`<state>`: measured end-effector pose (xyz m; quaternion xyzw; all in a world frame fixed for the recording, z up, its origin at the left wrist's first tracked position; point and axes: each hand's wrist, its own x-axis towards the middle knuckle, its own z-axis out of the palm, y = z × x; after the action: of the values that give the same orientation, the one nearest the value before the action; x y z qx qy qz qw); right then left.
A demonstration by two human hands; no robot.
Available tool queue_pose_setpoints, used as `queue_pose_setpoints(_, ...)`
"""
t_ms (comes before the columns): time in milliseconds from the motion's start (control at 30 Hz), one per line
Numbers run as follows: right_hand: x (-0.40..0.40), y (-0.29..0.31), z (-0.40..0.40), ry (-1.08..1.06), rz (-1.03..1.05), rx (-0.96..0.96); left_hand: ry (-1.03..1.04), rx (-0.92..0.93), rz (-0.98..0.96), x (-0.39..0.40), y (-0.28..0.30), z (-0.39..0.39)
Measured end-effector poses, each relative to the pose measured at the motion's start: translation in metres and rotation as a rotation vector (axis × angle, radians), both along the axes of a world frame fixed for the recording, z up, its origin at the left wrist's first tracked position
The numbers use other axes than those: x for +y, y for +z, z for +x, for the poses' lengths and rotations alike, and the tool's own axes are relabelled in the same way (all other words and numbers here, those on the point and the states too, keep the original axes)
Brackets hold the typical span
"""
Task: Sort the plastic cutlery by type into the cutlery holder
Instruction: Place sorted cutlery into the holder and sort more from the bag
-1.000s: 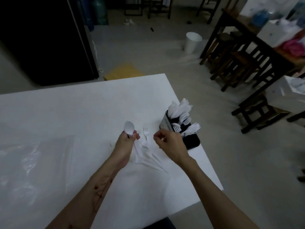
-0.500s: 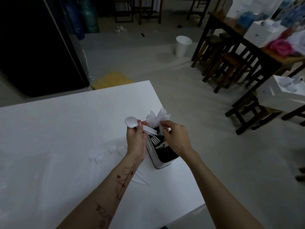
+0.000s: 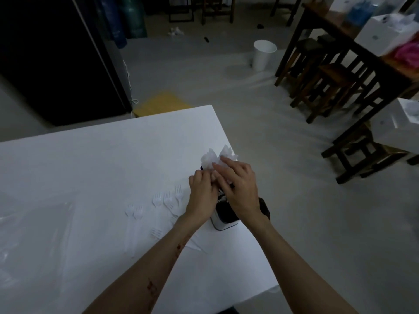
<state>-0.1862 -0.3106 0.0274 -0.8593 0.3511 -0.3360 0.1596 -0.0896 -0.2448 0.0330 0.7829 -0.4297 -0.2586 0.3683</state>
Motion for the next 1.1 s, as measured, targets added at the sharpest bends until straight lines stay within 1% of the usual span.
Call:
queue_pose_setpoints(100, 0.001, -0.012, -0.002, -0.039, -0.048, 0.008, -0.016, 0.096, -0.016, 0.008, -0.003, 0.004)
queue_pose_setpoints(200, 0.007, -0.013, 0.000, -0.072, -0.093, 0.033, -0.033, 0.185, -0.127, 0.023, -0.003, 0.011)
queue_pose_setpoints(267, 0.014, -0.006, 0.005, -0.086, -0.122, 0.007, -0.004, 0.230, -0.204, 0.037, -0.004, 0.017)
queue_pose_setpoints(333, 0.025, 0.004, 0.014, -0.037, -0.128, -0.068, 0.102, 0.265, -0.245, 0.052, -0.007, 0.024)
queue_pose_setpoints(400, 0.044, 0.007, 0.024, 0.098, -0.094, -0.123, 0.281, 0.297, -0.269, 0.070, -0.014, 0.034)
queue_pose_setpoints(433, 0.057, 0.002, 0.029, 0.181, -0.072, -0.102, 0.375, 0.290, -0.268, 0.080, -0.019, 0.040)
queue_pose_setpoints(467, 0.070, -0.006, 0.032, 0.253, -0.049, -0.041, 0.459, 0.269, -0.251, 0.091, -0.024, 0.047)
queue_pose_setpoints(500, 0.083, -0.019, 0.034, 0.308, 0.000, 0.059, 0.527, 0.243, -0.220, 0.103, -0.030, 0.053)
queue_pose_setpoints(533, 0.095, -0.033, 0.035, 0.341, 0.097, 0.195, 0.582, 0.218, -0.185, 0.116, -0.036, 0.058)
queue_pose_setpoints(600, 0.114, -0.062, 0.035, 0.321, 0.303, 0.524, 0.644, 0.191, -0.120, 0.141, -0.050, 0.066)
queue_pose_setpoints(633, 0.122, -0.074, 0.034, 0.291, 0.350, 0.671, 0.653, 0.187, -0.094, 0.153, -0.056, 0.069)
queue_pose_setpoints(667, 0.128, -0.083, 0.033, 0.257, 0.362, 0.757, 0.652, 0.191, -0.065, 0.163, -0.063, 0.072)
queue_pose_setpoints(700, 0.134, -0.088, 0.033, 0.219, 0.366, 0.782, 0.645, 0.200, -0.034, 0.171, -0.069, 0.073)
queue_pose_setpoints(800, 0.145, -0.095, 0.037, 0.122, 0.370, 0.757, 0.584, 0.259, 0.065, 0.191, -0.081, 0.073)
queue_pose_setpoints(867, 0.150, -0.094, 0.038, 0.124, 0.434, 0.719, 0.563, 0.331, 0.132, 0.196, -0.084, 0.071)
queue_pose_setpoints(933, 0.156, -0.089, 0.038, 0.194, 0.530, 0.589, 0.549, 0.483, 0.230, 0.193, -0.085, 0.069)
queue_pose_setpoints(967, 0.161, -0.084, 0.039, 0.247, 0.579, 0.532, 0.541, 0.601, 0.259, 0.191, -0.085, 0.068)
queue_pose_setpoints(1000, 0.166, -0.080, 0.041, 0.296, 0.619, 0.499, 0.526, 0.718, 0.261, 0.187, -0.083, 0.067)
queue_pose_setpoints(1033, 0.170, -0.077, 0.042, 0.316, 0.650, 0.485, 0.519, 0.784, 0.236, 0.185, -0.082, 0.066)
queue_pose_setpoints(1067, 0.173, -0.077, 0.042, 0.283, 0.663, 0.465, 0.527, 0.807, 0.203, 0.182, -0.077, 0.065)
queue_pose_setpoints(1100, 0.174, -0.077, 0.042, 0.189, 0.661, 0.431, 0.556, 0.821, 0.174, 0.181, -0.075, 0.066)
